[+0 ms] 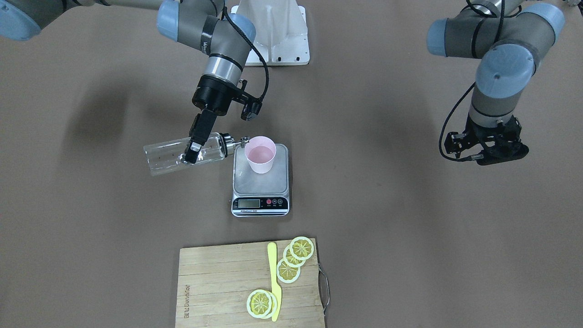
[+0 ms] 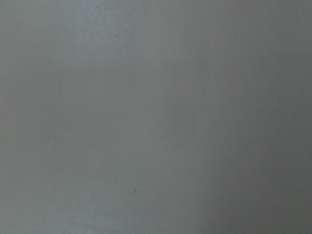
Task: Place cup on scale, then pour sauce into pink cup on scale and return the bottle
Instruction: 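Tilt the bottle spout over the pink cup with the right gripper, then turn the bottle upright and carry it back with the right gripper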
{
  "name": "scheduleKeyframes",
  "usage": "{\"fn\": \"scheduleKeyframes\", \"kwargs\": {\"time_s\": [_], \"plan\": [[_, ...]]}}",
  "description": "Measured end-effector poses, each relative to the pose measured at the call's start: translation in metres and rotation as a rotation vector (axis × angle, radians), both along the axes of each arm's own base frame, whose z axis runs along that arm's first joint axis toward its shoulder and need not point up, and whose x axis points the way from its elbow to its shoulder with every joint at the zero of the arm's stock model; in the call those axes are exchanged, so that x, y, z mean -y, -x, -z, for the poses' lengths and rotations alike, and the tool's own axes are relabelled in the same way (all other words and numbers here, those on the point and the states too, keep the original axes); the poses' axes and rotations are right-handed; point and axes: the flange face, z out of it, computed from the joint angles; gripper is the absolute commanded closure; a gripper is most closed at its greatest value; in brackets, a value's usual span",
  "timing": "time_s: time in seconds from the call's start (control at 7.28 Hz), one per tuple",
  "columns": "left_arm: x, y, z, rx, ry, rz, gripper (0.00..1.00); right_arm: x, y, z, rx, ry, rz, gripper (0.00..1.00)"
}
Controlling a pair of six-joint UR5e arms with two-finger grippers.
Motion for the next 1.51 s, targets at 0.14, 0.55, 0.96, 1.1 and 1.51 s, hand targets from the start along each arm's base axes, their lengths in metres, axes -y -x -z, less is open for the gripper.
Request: {"fn": "scheduleKeyframes", "kwargs": {"time_s": [0.14,0.55,0.96,1.1,1.51], "plan": [[0.000,0.000,-0.001,0.000,0.002,-0.002,0.01,-0.004,0.002,-0.002,-0.032,-0.021,-0.004,1.00],[0.001,-0.001,-0.003,0.002,0.008,-0.003,0.01,-0.013,0.009,-0.008,-0.061,-0.047,-0.003,1.00],[0.001,-0.001,-0.003,0.002,0.008,-0.003,0.01,-0.014,0.007,-0.014,0.107,-0.038,-0.022,1.00],[0.001,-0.001,-0.002,0.001,0.006,-0.003,0.01,-0.014,0.006,-0.021,0.184,-0.026,-0.027,1.00],[0.002,-0.002,0.003,-0.003,-0.003,-0.001,0.01,-0.008,-0.010,-0.013,0.459,0.050,-0.034,1.00]]}}
